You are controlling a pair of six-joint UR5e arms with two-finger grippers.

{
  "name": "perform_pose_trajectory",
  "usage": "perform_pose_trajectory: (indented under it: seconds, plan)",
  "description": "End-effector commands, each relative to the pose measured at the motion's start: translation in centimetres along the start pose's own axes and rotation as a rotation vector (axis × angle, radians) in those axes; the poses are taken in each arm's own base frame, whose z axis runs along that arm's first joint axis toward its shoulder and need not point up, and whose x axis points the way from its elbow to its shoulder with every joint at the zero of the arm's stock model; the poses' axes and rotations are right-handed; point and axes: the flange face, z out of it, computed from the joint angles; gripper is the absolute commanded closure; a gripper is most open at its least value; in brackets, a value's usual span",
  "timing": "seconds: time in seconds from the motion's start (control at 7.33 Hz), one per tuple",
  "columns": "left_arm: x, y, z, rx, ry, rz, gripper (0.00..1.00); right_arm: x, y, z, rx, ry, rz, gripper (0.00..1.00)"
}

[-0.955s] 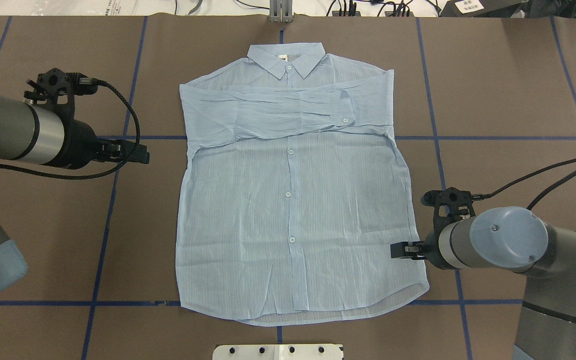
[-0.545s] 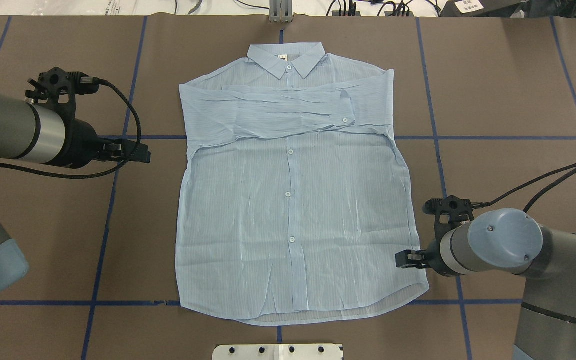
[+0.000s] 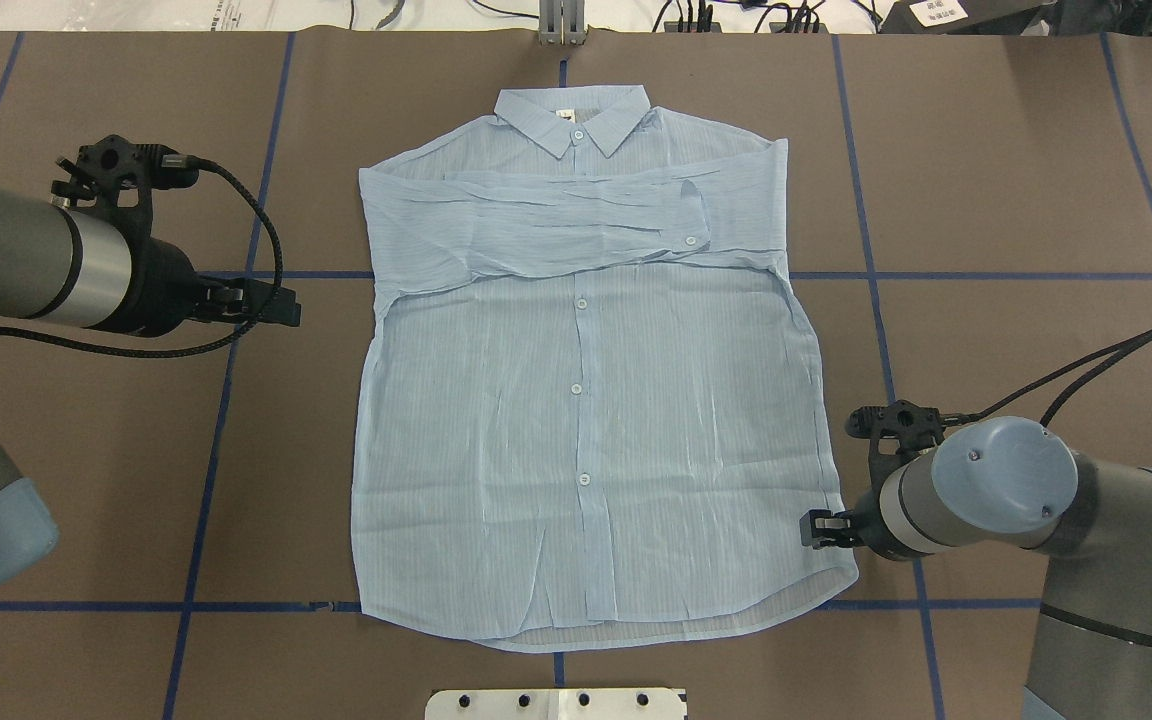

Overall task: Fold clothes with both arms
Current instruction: 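Grasp the hem corner nearest the right gripper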

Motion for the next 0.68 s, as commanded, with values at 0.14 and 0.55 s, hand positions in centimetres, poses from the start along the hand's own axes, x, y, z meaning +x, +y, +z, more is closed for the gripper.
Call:
perform_pose_trajectory:
  seconds: [0.14,0.55]
  plan:
    - [0.03,-0.03,0.00,0.001,0.000,0.003,0.00,0.13,0.14,0.08,-0.014,0.001,0.001,0.40]
    - [0.03,-0.03,0.00,0.001,0.000,0.003,0.00,0.10,0.54,0.25,-0.051,-0.004,0.003,0.41]
